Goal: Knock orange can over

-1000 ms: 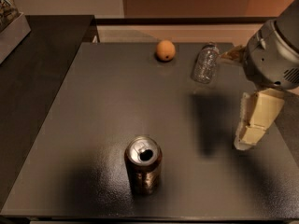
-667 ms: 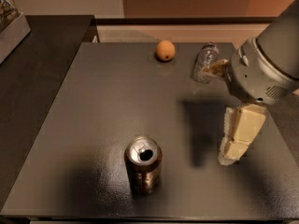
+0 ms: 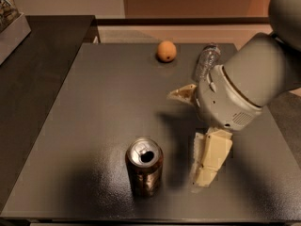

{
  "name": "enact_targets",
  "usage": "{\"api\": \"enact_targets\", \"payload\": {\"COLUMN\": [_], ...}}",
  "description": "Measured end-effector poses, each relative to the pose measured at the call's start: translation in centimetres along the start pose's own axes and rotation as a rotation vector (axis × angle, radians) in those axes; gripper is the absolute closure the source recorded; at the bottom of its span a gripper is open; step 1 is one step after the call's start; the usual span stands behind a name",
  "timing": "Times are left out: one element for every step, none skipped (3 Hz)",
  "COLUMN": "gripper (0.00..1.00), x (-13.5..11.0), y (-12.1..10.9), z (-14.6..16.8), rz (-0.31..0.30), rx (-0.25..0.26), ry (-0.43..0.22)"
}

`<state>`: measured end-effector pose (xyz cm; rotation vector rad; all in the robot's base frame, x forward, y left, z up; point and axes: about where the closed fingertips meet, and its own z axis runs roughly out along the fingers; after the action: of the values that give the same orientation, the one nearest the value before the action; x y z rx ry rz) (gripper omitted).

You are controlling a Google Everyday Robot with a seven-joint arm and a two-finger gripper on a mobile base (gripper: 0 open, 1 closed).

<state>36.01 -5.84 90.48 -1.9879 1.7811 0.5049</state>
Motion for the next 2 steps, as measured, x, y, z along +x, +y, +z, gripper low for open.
{"api": "enact_targets", "payload": {"gripper": [0.00,0.00], "x": [-1.2,-2.5], "y": [1.1,1.7], "z": [2.0,3.3], "rz": [0.000,-0.001], "rx": [-0.067,-0.113], "ry": [-0.062,-0.123]}}
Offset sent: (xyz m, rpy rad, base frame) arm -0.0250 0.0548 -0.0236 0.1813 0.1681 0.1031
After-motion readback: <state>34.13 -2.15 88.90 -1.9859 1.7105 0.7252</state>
